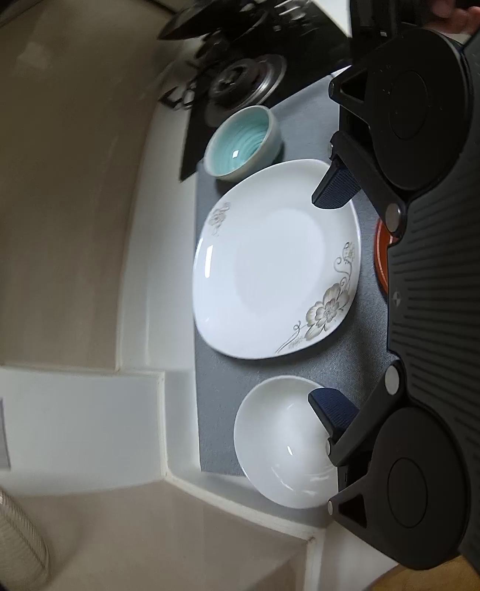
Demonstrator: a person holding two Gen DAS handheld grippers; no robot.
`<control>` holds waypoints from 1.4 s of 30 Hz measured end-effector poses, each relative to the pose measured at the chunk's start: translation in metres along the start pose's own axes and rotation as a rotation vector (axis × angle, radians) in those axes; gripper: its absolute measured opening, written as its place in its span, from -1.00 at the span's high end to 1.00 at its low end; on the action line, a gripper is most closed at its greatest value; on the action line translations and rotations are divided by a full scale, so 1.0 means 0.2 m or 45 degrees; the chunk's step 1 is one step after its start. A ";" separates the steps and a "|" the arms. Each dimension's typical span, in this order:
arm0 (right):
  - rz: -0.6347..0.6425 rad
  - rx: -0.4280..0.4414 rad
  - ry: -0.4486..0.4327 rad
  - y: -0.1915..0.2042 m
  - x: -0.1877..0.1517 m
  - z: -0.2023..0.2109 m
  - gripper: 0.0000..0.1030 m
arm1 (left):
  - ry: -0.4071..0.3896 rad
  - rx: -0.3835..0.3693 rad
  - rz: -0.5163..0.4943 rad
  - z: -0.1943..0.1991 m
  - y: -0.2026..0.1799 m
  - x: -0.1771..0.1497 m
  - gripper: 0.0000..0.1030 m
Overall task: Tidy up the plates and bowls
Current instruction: 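Grasp the terracotta-brown plate's rim with both tools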
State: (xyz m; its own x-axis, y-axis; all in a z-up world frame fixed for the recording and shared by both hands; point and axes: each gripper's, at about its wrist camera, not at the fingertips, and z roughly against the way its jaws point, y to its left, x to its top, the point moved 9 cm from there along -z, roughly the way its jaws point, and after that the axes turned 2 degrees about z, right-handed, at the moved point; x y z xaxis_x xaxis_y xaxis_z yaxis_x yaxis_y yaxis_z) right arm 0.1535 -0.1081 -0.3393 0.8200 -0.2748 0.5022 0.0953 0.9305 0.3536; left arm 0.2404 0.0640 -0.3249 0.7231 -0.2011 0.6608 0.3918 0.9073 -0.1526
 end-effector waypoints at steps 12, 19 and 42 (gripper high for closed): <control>0.076 0.081 0.162 0.10 -0.18 -0.15 0.01 | 0.277 -0.137 0.250 -0.08 0.00 -0.23 -0.13; 0.125 -0.049 0.137 -0.11 -0.15 -0.06 0.89 | 0.373 -0.128 0.205 -0.08 -0.12 -0.33 0.73; 0.091 -0.005 0.002 -0.11 -0.11 0.10 0.86 | 0.521 -0.002 0.070 -0.10 -0.20 -0.37 0.84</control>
State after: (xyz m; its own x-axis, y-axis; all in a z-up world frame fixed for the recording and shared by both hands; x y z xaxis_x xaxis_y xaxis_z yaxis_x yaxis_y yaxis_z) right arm 0.1216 -0.1281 -0.3429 0.8256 -0.2075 0.5247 0.0389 0.9486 0.3139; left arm 0.1821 0.0353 -0.3825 0.9093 -0.2828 0.3052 0.3469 0.9203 -0.1809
